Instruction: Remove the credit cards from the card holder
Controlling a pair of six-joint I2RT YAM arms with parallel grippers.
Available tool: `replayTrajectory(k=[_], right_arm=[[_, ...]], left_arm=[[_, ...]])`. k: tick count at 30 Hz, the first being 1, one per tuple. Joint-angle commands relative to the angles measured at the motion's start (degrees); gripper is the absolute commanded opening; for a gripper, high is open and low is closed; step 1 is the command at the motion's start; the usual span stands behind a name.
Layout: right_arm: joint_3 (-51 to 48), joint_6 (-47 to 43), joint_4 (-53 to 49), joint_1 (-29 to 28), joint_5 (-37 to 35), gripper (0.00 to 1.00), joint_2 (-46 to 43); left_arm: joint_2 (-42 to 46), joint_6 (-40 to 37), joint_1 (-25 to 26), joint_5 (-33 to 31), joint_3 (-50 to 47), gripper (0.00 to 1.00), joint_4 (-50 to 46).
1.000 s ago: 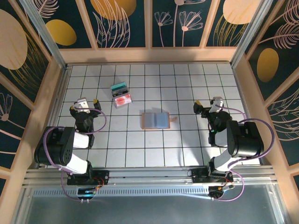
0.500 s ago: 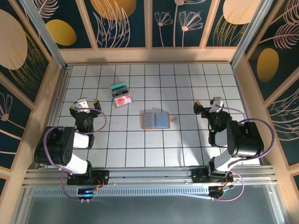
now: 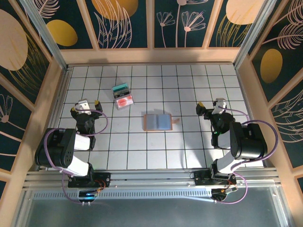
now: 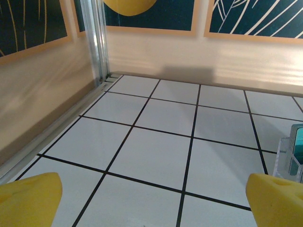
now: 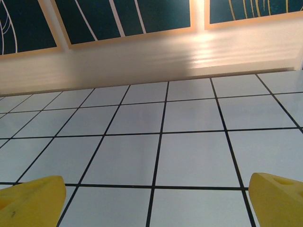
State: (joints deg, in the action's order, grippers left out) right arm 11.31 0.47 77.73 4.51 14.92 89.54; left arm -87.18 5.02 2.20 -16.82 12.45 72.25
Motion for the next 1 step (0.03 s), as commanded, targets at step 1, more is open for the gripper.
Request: replayTrajectory(k=[1], right_arm=[[0.1, -0.5, 1.0, 0.3, -0.2, 0.99, 0.4]], left_arm=[[0.1, 1.1, -0.4, -0.2, 0.1, 0.99, 2.7]])
